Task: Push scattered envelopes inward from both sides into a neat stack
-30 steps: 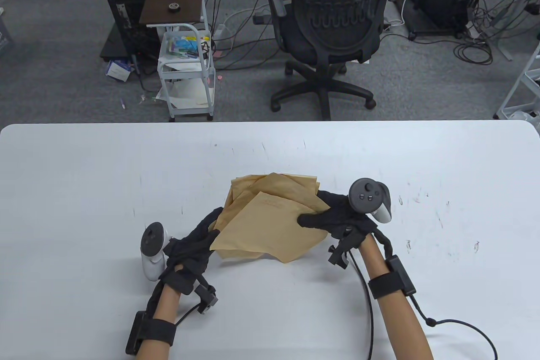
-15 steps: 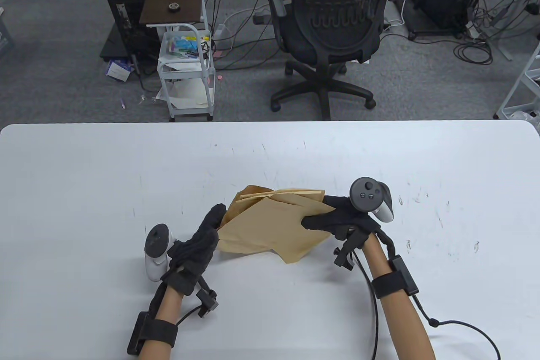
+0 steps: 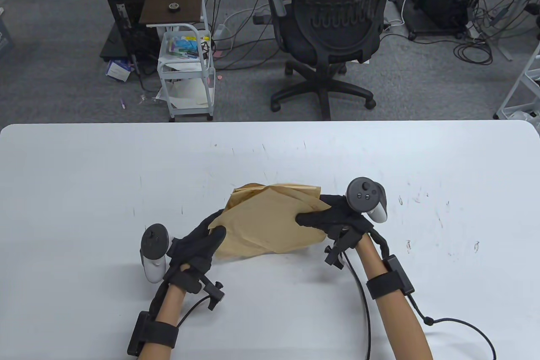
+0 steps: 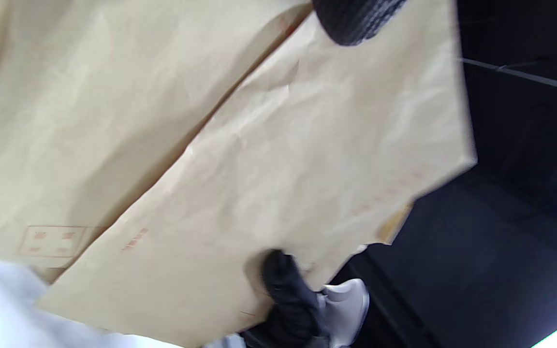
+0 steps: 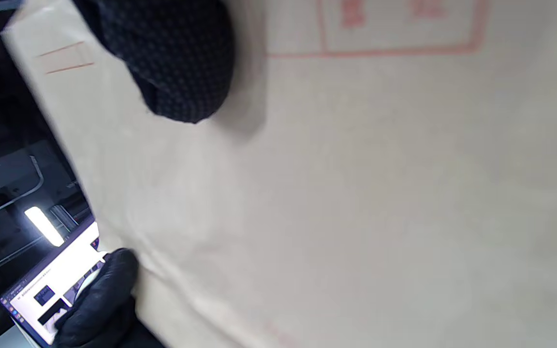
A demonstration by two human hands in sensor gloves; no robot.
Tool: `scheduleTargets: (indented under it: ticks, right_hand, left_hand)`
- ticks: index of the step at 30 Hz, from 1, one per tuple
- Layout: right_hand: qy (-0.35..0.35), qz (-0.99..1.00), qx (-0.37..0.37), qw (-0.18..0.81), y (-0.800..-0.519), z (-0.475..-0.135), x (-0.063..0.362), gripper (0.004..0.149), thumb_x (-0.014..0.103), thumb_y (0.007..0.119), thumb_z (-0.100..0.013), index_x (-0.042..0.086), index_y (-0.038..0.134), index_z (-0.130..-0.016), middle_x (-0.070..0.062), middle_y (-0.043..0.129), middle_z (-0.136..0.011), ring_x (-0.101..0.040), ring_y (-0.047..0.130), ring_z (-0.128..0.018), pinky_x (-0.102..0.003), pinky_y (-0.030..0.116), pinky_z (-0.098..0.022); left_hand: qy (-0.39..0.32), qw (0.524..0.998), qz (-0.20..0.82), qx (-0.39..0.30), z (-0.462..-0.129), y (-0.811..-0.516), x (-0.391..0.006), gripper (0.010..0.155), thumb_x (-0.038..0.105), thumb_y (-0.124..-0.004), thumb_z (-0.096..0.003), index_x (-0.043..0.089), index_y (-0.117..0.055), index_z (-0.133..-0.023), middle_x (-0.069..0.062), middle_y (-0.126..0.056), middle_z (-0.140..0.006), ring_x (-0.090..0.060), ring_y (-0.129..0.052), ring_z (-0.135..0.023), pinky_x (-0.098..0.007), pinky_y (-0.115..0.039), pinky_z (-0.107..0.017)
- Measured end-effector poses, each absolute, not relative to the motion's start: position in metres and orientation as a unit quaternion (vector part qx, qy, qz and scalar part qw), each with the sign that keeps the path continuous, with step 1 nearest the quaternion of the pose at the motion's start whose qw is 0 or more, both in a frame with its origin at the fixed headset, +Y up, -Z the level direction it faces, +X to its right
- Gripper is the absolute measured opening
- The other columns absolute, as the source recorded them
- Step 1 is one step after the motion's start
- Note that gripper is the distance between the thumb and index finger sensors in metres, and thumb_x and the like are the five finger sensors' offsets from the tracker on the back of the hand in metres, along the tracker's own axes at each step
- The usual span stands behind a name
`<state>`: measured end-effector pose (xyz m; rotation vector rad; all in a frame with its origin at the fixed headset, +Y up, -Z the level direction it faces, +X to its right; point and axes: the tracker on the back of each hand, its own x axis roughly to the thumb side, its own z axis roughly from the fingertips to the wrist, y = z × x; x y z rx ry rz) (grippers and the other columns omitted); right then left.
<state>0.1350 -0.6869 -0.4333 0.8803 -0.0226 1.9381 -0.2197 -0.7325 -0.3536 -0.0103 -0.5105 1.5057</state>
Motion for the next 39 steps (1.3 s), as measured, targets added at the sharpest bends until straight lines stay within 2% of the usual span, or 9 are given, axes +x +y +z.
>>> scheduleTargets:
  ticks: [6, 9, 12, 16, 22, 24, 28, 32, 39]
  right_hand:
    - [0.025, 0.811, 0.374, 0.449, -0.675, -0.425, 0.143, 0.066, 0.039, 0.086, -0.044, 0.012, 0.067, -0.102, -0.017, 0.089, -0.095, -0.042, 0.091, -0.077, -0.065, 0.071, -0.060]
    - [0.062, 0.806, 0.355, 0.470, -0.697, -0.434, 0.143, 0.080, 0.039, 0.087, -0.044, 0.003, 0.055, -0.107, -0.023, 0.080, -0.101, -0.048, 0.084, -0.081, -0.070, 0.066, -0.061]
    - [0.017, 0.800, 0.359, 0.481, -0.700, -0.435, 0.138, 0.044, 0.026, 0.089, -0.043, 0.014, 0.084, -0.085, -0.009, 0.101, -0.075, -0.034, 0.101, -0.061, -0.060, 0.077, -0.056]
    - [-0.014, 0.779, 0.363, 0.511, -0.680, -0.432, 0.142, 0.043, 0.028, 0.088, -0.043, 0.015, 0.086, -0.084, -0.007, 0.103, -0.071, -0.029, 0.103, -0.056, -0.055, 0.081, -0.054]
    - [0.123, 0.796, 0.343, 0.484, -0.708, -0.436, 0.140, 0.076, 0.035, 0.087, -0.046, 0.005, 0.055, -0.108, -0.025, 0.078, -0.102, -0.051, 0.080, -0.084, -0.071, 0.061, -0.063]
    - [0.058, 0.821, 0.344, 0.452, -0.711, -0.437, 0.136, 0.048, 0.025, 0.087, -0.045, 0.012, 0.081, -0.090, -0.012, 0.099, -0.080, -0.037, 0.098, -0.066, -0.061, 0.074, -0.058]
    - [-0.004, 0.799, 0.360, 0.481, -0.689, -0.432, 0.134, 0.041, 0.023, 0.087, -0.043, 0.014, 0.086, -0.084, -0.008, 0.104, -0.068, -0.028, 0.104, -0.052, -0.053, 0.082, -0.052]
    - [-0.073, 0.812, 0.354, 0.459, -0.676, -0.424, 0.137, 0.041, 0.024, 0.087, -0.043, 0.015, 0.087, -0.083, -0.007, 0.105, -0.067, -0.026, 0.105, -0.051, -0.053, 0.083, -0.051]
    - [-0.047, 0.849, 0.353, 0.390, -0.676, -0.424, 0.136, 0.042, 0.028, 0.085, -0.045, 0.015, 0.085, -0.085, -0.008, 0.103, -0.071, -0.030, 0.103, -0.054, -0.057, 0.080, -0.054]
  left_hand:
    - [-0.231, 0.745, 0.625, -0.028, -0.355, -0.742, -0.226, 0.084, 0.057, -0.072, -0.0504, 0.021, -0.032, -0.115, -0.016, -0.050, -0.117, -0.048, -0.053, -0.108, -0.067, -0.049, -0.076]
    - [-0.211, 0.735, 0.637, -0.094, -0.357, -0.763, -0.222, 0.079, 0.048, -0.074, -0.0527, 0.017, -0.036, -0.115, -0.019, -0.054, -0.114, -0.051, -0.057, -0.105, -0.069, -0.048, -0.075]
    - [-0.215, 0.732, 0.645, -0.051, -0.357, -0.750, -0.219, 0.056, 0.037, -0.070, -0.0551, 0.021, -0.061, -0.108, -0.014, -0.076, -0.103, -0.046, -0.077, -0.095, -0.064, -0.061, -0.072]
    - [-0.199, 0.724, 0.659, 0.054, -0.352, -0.727, -0.226, 0.061, 0.041, -0.071, -0.0538, 0.025, -0.054, -0.110, -0.010, -0.071, -0.108, -0.042, -0.072, -0.100, -0.062, -0.058, -0.075]
    - [-0.180, 0.772, 0.605, -0.073, -0.358, -0.762, -0.235, 0.074, 0.043, -0.073, -0.0537, 0.018, -0.039, -0.114, -0.019, -0.056, -0.113, -0.049, -0.062, -0.103, -0.065, -0.054, -0.074]
    - [-0.181, 0.785, 0.591, -0.044, -0.358, -0.757, -0.231, 0.058, 0.034, -0.073, -0.0542, 0.018, -0.059, -0.108, -0.013, -0.080, -0.100, -0.042, -0.085, -0.090, -0.060, -0.068, -0.069]
    - [-0.172, 0.754, 0.628, 0.084, -0.351, -0.729, -0.228, 0.057, 0.039, -0.071, -0.0530, 0.024, -0.060, -0.107, -0.009, -0.080, -0.101, -0.038, -0.084, -0.092, -0.058, -0.069, -0.071]
    - [-0.210, 0.736, 0.643, -0.022, -0.354, -0.743, -0.225, 0.077, 0.049, -0.074, -0.0517, 0.020, -0.040, -0.114, -0.015, -0.061, -0.113, -0.044, -0.071, -0.101, -0.062, -0.061, -0.073]
    - [-0.254, 0.720, 0.638, -0.103, -0.357, -0.761, -0.218, 0.097, 0.058, -0.082, -0.0422, 0.020, -0.031, -0.116, -0.014, -0.052, -0.118, -0.048, -0.062, -0.106, -0.068, -0.056, -0.075]
